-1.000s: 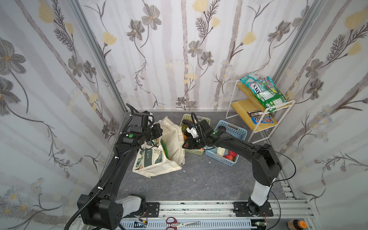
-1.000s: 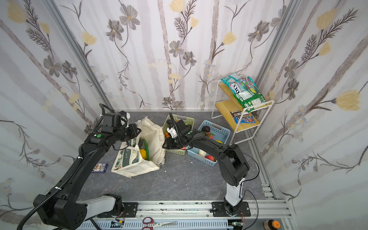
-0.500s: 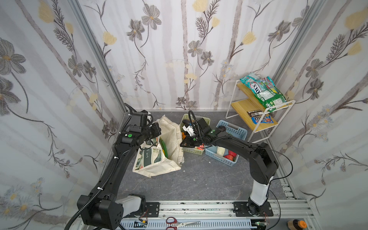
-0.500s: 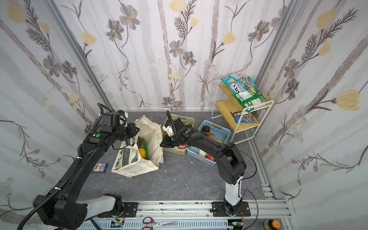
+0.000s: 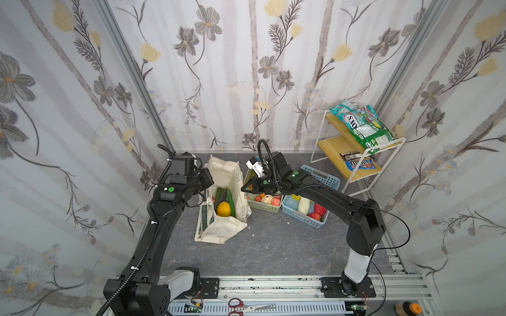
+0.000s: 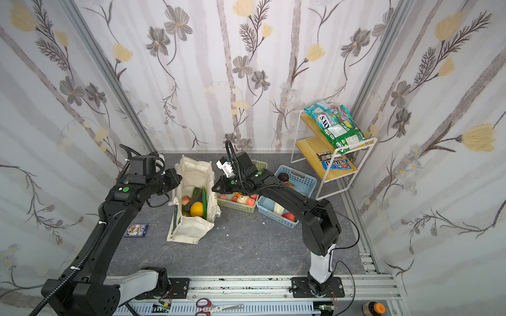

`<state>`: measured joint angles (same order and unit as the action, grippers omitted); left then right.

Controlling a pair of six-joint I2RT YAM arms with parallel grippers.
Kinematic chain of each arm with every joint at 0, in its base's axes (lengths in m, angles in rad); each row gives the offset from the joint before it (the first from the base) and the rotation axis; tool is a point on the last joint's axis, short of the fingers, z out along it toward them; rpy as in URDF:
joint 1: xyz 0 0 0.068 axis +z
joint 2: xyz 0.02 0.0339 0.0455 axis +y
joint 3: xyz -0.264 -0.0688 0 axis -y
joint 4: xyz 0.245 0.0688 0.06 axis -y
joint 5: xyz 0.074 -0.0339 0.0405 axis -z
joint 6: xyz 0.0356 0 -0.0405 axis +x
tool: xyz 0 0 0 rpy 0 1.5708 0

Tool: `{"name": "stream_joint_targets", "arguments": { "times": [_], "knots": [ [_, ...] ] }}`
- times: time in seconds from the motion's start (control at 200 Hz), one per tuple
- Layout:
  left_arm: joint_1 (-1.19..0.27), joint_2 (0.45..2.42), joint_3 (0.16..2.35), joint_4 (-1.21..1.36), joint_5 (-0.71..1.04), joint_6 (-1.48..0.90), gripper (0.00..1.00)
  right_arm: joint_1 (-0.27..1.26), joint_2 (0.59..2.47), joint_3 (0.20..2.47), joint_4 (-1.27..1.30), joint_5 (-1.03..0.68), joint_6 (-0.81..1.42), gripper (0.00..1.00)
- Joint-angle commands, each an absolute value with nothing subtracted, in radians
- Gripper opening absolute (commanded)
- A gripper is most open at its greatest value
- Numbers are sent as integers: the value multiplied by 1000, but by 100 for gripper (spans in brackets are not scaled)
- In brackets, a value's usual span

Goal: Place the food into the grocery bag and tie it
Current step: 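Lift the open right gripper out of the bag, then move the right gripper to the bag's white rope handle and close on it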

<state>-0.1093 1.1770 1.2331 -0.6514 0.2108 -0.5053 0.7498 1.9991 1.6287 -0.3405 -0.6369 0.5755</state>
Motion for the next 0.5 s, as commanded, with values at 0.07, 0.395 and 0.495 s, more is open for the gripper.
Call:
{"name": "stream_joint_targets", "arguments": {
  "times": [0.07,0.395,0.495],
  "knots": [
    [-100,1172,1226,-642,220,-520,0,752,1976,1675,-284,-670,601,5],
    [-139,1202,1193,-600,285,-554,0,737,1939,1636,-318,-626,590,4],
    [-147,1206,1190,-610,254,-558,0,727,1944,1614,-320,-611,588,5]
  ]
}}
